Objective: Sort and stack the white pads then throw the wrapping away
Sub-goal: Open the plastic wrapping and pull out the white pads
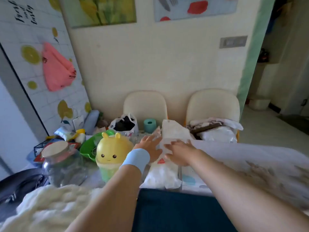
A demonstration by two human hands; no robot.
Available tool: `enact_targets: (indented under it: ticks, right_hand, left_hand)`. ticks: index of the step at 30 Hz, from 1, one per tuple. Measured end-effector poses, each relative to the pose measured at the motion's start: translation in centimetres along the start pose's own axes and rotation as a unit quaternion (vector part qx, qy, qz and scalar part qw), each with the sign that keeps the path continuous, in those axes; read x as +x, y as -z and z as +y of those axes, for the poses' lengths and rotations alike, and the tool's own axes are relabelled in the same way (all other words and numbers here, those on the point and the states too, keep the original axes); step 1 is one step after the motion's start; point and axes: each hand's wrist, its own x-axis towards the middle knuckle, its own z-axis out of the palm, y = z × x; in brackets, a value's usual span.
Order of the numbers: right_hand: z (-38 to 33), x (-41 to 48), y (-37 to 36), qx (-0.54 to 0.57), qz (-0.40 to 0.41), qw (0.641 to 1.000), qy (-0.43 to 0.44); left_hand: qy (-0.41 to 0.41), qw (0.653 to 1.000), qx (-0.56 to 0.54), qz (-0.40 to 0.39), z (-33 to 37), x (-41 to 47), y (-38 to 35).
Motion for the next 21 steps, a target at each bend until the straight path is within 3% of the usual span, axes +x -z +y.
enact_targets:
  ticks: [4,15,21]
  right_hand:
    - [-0.9,-1.0,-3.3,-0.008,-0.026,0.999,0.033]
    - [-1.0,-7.3,-3.9,0.033,0.202,0.974,0.098]
    - [-0.8,-9.9,-4.4,0.099,0.302,0.945,0.073]
  left_hand:
    - [0.013,1.0,0.009,-0.02,-0.6,-0.5,-2.3]
    - [-0.011,0.996,-0.071,0.06,0.2,-6.3,-2.9]
    - [-0.035,0.995,0.011,0.097,1.7,-9.6,-2.9]
